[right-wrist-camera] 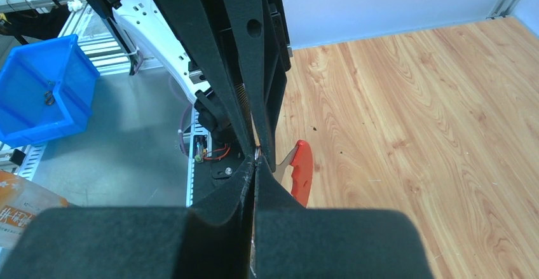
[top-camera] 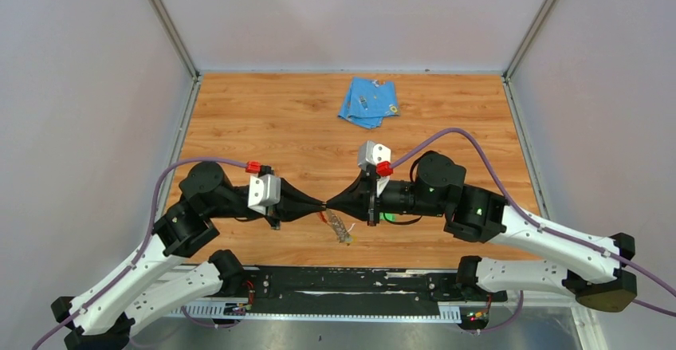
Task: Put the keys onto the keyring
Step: Adjust the keyring.
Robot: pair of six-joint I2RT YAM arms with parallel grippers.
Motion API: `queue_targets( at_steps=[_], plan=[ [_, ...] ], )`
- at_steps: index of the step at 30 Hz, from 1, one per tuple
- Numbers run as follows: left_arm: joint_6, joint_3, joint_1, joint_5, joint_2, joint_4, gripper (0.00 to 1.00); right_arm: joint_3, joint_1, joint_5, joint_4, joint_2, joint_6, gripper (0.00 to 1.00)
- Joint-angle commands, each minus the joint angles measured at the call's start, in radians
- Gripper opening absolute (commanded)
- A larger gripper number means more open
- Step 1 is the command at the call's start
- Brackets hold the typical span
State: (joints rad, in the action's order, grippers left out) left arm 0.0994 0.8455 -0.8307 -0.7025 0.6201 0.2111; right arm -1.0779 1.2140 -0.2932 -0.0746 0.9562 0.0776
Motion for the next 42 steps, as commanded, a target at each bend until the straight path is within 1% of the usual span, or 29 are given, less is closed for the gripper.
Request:
queue_targets(
  at_steps=[1, 2, 6, 12, 13, 16, 17, 18, 20, 24, 25, 30, 32, 35, 40, 42],
  plan=[
    [-0.053, -0.003, 0.004, 0.041, 0.018, -0.029, 0.02, -0.037, -0.009, -0.006, 0.01, 0.009, -0.021, 0.0],
    [-0.059, -0.005, 0.004, 0.06, 0.02, -0.026, 0.0, -0.038, -0.009, -0.013, 0.009, 0.011, -0.022, 0.0],
    [-0.054, 0.008, 0.004, 0.119, 0.029, -0.007, 0.0, -0.043, -0.01, -0.018, 0.006, 0.015, -0.018, 0.0],
    [0.01, 0.039, 0.004, 0.13, 0.035, 0.07, 0.0, -0.03, -0.01, 0.018, -0.008, -0.022, -0.007, 0.0],
    [0.012, 0.046, 0.004, 0.13, 0.036, 0.076, 0.0, -0.031, -0.01, 0.031, -0.016, -0.026, -0.002, 0.04],
    [-0.001, 0.068, 0.004, 0.139, 0.048, 0.086, 0.0, -0.029, -0.011, 0.083, -0.036, -0.044, 0.007, 0.4],
    [-0.014, 0.074, 0.004, 0.152, 0.055, 0.091, 0.0, -0.027, -0.01, 0.111, -0.041, -0.051, 0.013, 0.51],
    [-0.023, 0.081, 0.004, 0.161, 0.062, 0.101, 0.0, -0.026, -0.01, 0.134, -0.043, -0.06, 0.016, 0.58],
    [-0.05, 0.091, 0.004, 0.185, 0.073, 0.119, 0.0, -0.02, -0.01, 0.173, -0.045, -0.083, 0.021, 0.67],
    [-0.121, 0.09, 0.004, 0.25, 0.077, 0.122, 0.0, 0.009, -0.011, 0.245, -0.043, -0.132, 0.029, 0.77],
    [-0.135, 0.09, 0.004, 0.257, 0.075, 0.116, 0.0, 0.024, -0.011, 0.255, -0.041, -0.141, 0.031, 0.82],
    [-0.17, 0.101, 0.004, 0.249, 0.077, 0.083, 0.0, 0.087, -0.011, 0.262, -0.019, -0.142, 0.026, 0.98],
    [-0.177, 0.109, 0.004, 0.257, 0.08, 0.075, 0.0, 0.11, -0.011, 0.255, -0.004, -0.121, 0.021, 1.0],
    [-0.19, 0.116, 0.004, 0.26, 0.078, 0.067, 0.0, 0.139, -0.011, 0.255, 0.035, -0.089, 0.005, 1.0],
    [-0.195, 0.119, 0.004, 0.27, 0.072, 0.07, 0.0, 0.19, -0.011, 0.28, 0.116, -0.084, -0.019, 1.0],
    [-0.197, 0.118, 0.003, 0.269, 0.071, 0.067, 0.0, 0.213, -0.01, 0.29, 0.147, -0.085, -0.014, 0.97]
  ],
)
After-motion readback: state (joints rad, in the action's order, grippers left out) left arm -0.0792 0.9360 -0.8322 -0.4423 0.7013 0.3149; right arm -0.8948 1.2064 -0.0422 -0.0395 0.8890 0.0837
